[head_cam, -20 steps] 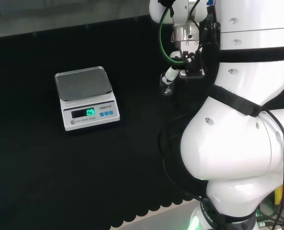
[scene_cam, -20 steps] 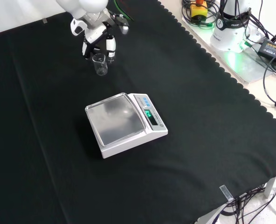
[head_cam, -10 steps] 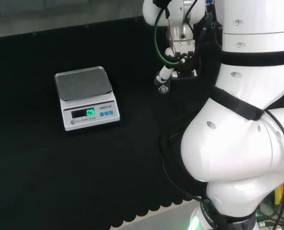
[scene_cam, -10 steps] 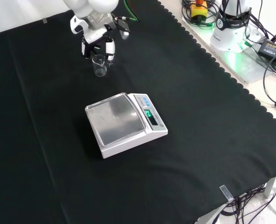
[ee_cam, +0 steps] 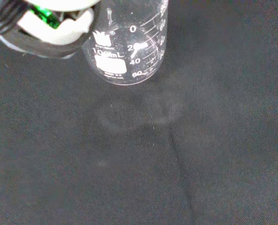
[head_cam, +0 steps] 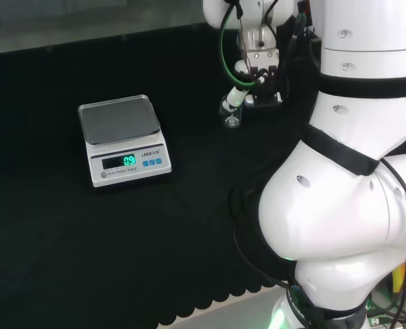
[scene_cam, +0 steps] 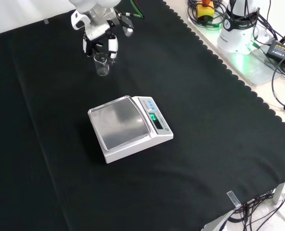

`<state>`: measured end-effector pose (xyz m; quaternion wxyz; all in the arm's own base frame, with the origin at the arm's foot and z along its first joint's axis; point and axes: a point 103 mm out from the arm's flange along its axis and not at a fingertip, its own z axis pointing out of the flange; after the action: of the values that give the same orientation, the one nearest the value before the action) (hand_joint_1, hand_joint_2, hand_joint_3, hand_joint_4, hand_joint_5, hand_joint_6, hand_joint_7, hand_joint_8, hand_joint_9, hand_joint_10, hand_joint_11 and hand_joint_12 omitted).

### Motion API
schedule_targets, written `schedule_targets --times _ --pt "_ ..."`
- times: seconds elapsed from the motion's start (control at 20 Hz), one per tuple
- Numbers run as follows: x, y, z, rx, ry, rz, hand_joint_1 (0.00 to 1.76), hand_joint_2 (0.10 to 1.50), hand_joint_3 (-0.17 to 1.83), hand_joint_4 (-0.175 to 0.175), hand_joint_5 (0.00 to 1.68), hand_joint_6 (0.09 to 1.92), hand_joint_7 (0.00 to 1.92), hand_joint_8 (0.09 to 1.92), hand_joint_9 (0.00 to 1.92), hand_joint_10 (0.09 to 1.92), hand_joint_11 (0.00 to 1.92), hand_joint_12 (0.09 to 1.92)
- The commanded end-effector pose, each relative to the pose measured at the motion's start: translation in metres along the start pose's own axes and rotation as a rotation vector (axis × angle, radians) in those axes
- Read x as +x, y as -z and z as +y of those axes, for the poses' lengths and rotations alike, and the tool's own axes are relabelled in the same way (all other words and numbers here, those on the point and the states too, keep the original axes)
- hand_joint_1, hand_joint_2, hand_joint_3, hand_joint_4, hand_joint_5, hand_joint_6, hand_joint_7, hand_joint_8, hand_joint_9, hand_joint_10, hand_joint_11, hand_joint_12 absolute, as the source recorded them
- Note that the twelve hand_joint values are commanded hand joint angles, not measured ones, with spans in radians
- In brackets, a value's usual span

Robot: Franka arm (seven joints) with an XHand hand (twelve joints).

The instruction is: Pick up the beaker.

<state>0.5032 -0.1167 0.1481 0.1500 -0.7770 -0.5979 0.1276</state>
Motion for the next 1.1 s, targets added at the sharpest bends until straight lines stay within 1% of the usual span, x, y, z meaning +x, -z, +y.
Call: schedule_targets --times 0.05,0.25,0.45,0.7,0.85,1.0,1.1 --pt "0.012 0.054 -0.025 0.003 0.045 -0.010 1.01 0.60 0.53 -0.175 1.13 0.73 1.03 0.88 1.21 0.38 1.33 0.78" --pt "0.025 0.083 -0.041 -0.002 0.078 -0.018 1.00 0.61 0.54 -0.175 1.12 0.73 1.03 0.88 1.21 0.37 1.32 0.78" --pt "0.038 0.102 -0.056 -0.004 0.115 -0.025 1.00 0.61 0.54 -0.175 1.12 0.73 1.03 0.88 1.21 0.37 1.32 0.78" --pt "0.056 0.124 -0.075 -0.025 0.152 -0.049 1.00 0.61 0.54 -0.175 1.12 0.73 1.02 0.88 1.21 0.37 1.32 0.78" --pt "0.064 0.130 -0.080 -0.024 0.158 -0.061 0.99 0.61 0.55 -0.175 1.12 0.73 1.02 0.88 1.21 0.37 1.32 0.78" --pt "0.070 0.131 -0.081 -0.015 0.156 -0.071 0.99 0.61 0.55 -0.175 1.12 0.73 1.02 0.88 1.21 0.37 1.32 0.78" --pt "0.072 0.134 -0.083 -0.020 0.155 -0.072 0.99 0.61 0.55 -0.175 1.11 0.73 1.02 0.89 1.21 0.37 1.32 0.78"
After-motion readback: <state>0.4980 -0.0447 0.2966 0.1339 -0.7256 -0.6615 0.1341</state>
